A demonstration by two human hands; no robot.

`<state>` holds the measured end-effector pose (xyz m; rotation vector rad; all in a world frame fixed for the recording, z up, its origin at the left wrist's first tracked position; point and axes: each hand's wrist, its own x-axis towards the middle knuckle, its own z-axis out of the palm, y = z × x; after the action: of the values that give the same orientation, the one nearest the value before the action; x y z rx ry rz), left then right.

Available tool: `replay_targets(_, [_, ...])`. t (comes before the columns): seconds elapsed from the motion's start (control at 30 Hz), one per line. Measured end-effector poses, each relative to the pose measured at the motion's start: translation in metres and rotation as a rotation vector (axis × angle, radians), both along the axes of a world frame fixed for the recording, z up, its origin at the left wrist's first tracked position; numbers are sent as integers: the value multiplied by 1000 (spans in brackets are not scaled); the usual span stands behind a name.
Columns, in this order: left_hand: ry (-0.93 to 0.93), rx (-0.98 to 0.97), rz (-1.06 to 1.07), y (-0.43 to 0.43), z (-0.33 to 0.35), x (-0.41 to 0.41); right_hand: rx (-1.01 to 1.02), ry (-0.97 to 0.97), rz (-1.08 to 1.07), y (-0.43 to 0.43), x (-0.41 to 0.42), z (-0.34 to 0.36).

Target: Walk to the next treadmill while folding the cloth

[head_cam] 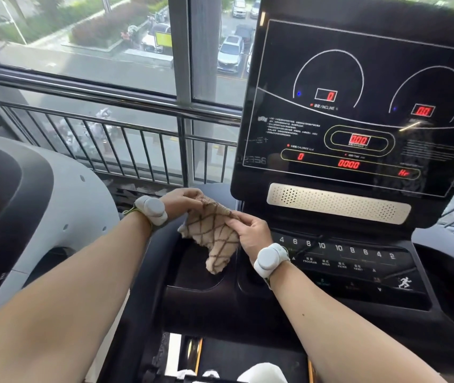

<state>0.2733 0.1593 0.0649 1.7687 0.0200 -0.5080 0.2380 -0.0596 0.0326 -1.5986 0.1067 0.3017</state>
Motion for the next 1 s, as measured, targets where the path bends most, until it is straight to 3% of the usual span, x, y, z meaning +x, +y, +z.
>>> replay_targets(0.2, [-44, 53, 155, 5, 11, 5, -185, -6, 28, 0, 6, 0])
replay_targets(0.33, [-124, 252, 88, 6, 23, 18, -110, 22, 108, -3, 6, 5])
replay_targets(0.47, [-143, 378, 37, 6, 27, 44, -201, 70, 105, -4, 9, 2])
replay_targets(0.77, [-198, 777, -130, -3, 23, 108, -310, 204, -100, 8, 25, -23])
replay_targets(1.0, [-302, 820, -119, -16, 5, 142, -401, 102, -315, 20, 48, -25])
